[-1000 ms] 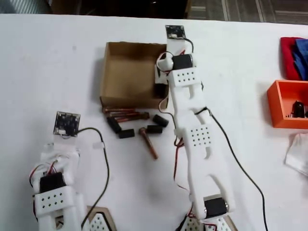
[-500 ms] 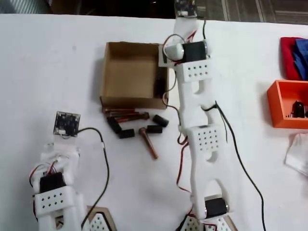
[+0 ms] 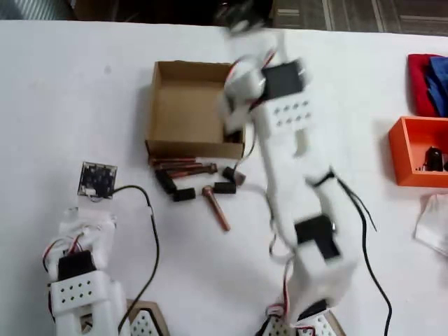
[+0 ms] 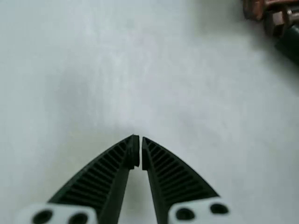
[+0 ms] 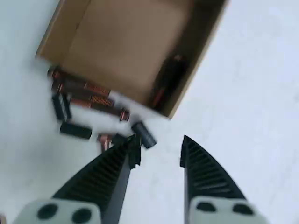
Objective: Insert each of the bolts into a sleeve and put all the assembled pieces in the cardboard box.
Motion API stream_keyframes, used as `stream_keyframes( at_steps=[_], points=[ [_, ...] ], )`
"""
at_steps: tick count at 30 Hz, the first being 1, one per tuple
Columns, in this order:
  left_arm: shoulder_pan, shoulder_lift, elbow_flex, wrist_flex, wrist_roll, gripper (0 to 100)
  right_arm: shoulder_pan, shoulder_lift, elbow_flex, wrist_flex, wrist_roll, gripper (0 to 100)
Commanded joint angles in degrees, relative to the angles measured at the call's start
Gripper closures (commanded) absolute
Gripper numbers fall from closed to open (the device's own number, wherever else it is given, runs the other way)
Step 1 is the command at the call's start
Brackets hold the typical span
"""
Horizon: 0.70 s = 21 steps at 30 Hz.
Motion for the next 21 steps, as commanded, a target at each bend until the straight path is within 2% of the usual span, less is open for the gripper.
stream_keyframes(
  at_steps=[1,4,7,10,15,19,21],
  points=[
    [0.00,-0.70,-0.40,-1.05,-0.18,95,-7.43,-12.70,23.56,-2.59,12.04,86.1],
    [-3.78,-0.70,-0.66,-2.90,1.41,95,-8.04,-17.63,34.11,-10.24,13.54,85.8],
    [-11.25,-0.70,-0.40,-7.03,8.70,95,-8.31,-19.30,42.02,-15.25,16.62,85.0],
    [-15.82,-0.53,-0.22,-10.11,14.24,95,-9.36,-19.21,47.56,-19.12,18.11,79.7],
    [-18.64,-0.44,-0.13,-10.90,15.82,90,-13.14,-19.21,51.16,-26.15,21.27,79.5],
    [-21.36,-0.35,-0.13,-11.60,22.86,84,-18.68,-19.12,52.75,-30.73,21.80,80.5],
    [-21.45,-0.44,0.40,-11.69,22.95,84,-20.26,-18.77,53.45,-33.45,22.07,80.6]
  ],
)
